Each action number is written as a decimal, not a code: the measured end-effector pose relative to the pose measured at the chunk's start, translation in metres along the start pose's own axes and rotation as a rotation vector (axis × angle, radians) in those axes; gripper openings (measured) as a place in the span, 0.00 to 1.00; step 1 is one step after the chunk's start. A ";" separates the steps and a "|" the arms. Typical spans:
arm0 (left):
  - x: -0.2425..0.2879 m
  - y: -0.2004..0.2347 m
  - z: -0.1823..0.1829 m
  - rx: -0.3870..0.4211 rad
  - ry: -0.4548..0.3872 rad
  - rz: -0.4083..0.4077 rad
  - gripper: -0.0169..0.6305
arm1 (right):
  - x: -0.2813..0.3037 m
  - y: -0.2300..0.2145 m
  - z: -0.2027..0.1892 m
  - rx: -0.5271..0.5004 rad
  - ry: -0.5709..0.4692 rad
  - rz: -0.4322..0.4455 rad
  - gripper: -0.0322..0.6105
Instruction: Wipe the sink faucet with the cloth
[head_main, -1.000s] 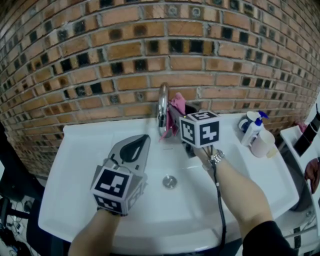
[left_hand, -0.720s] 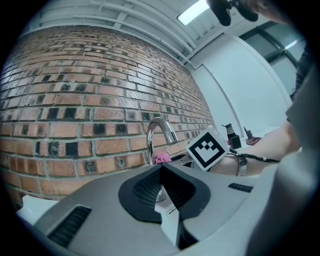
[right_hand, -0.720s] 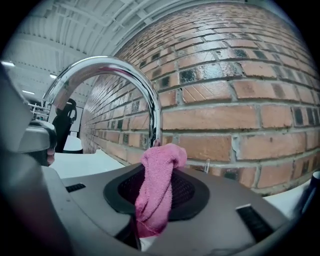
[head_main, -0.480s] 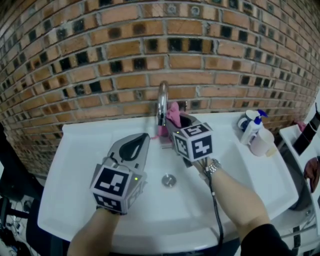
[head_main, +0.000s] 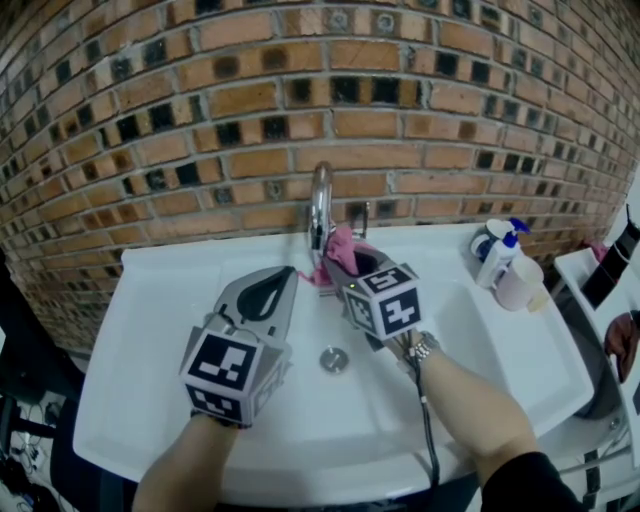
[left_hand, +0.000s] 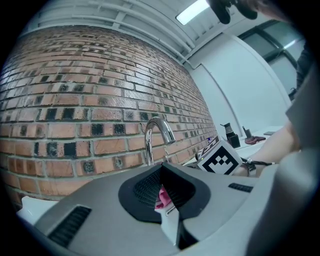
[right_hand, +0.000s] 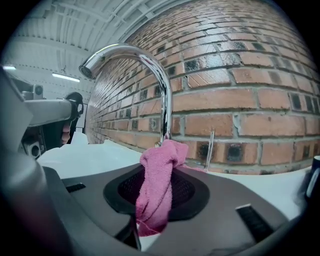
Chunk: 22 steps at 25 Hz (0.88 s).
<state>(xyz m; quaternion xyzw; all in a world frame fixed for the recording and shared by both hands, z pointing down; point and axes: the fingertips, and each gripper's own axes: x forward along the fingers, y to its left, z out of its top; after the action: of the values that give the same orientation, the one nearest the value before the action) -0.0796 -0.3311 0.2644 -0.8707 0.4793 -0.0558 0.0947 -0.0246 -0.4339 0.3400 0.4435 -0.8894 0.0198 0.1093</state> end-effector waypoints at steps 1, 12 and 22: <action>0.000 0.000 -0.001 0.005 0.000 -0.003 0.03 | 0.000 0.001 -0.005 0.010 0.013 0.007 0.21; 0.002 0.000 -0.002 0.025 0.000 -0.014 0.03 | -0.006 -0.022 -0.037 0.048 0.117 -0.037 0.21; 0.002 -0.001 -0.005 0.013 0.013 -0.006 0.03 | -0.025 -0.058 -0.034 0.080 0.112 -0.122 0.21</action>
<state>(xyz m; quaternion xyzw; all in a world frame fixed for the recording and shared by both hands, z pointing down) -0.0783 -0.3330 0.2699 -0.8711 0.4769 -0.0651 0.0971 0.0422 -0.4454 0.3642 0.4989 -0.8518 0.0733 0.1421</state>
